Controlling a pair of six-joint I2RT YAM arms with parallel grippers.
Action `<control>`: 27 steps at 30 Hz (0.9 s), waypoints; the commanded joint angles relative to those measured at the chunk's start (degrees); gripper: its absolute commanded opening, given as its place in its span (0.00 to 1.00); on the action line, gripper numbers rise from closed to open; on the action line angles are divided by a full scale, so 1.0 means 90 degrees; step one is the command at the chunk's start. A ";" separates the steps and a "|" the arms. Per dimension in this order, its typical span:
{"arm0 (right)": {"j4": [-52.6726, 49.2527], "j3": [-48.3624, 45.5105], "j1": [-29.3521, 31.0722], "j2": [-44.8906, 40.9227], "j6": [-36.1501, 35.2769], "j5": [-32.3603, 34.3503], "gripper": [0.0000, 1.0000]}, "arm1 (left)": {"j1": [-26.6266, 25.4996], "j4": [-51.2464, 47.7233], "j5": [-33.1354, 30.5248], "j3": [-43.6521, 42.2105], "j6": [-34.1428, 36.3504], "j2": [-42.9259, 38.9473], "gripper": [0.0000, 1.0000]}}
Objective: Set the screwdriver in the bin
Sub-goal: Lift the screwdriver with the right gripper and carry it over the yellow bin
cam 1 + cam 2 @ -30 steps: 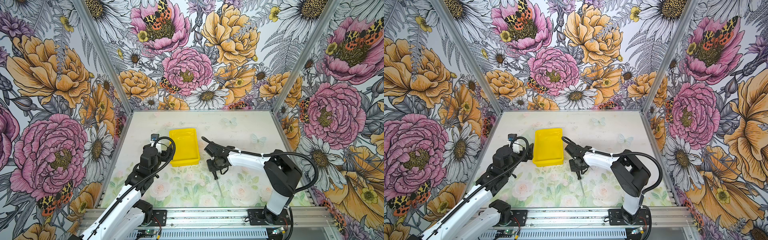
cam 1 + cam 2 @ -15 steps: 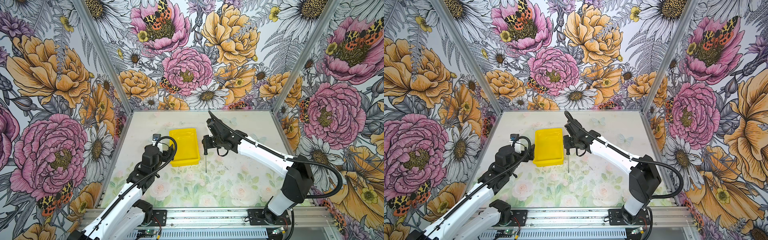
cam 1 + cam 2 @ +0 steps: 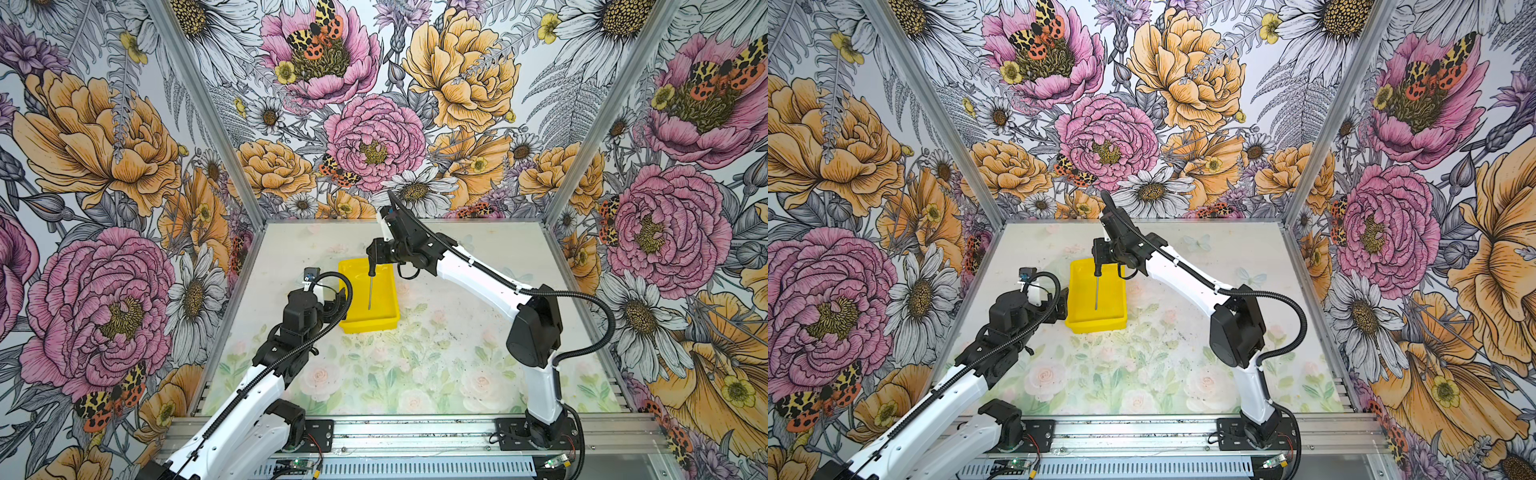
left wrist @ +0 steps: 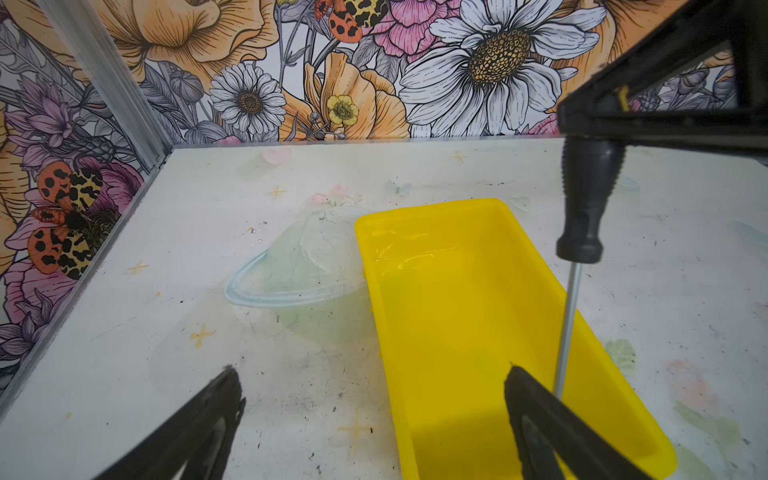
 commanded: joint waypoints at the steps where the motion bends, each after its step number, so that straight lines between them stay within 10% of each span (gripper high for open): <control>1: 0.0104 0.0547 -0.0005 0.0420 -0.0219 -0.0132 0.01 | 0.0103 0.0223 -0.0010 -0.0017 -0.0023 -0.0118 0.99; 27: 0.0112 0.0733 -0.0030 0.2112 -0.0012 -0.0190 0.12 | 0.0364 0.0533 0.0274 -0.0130 -0.0160 -0.0174 0.99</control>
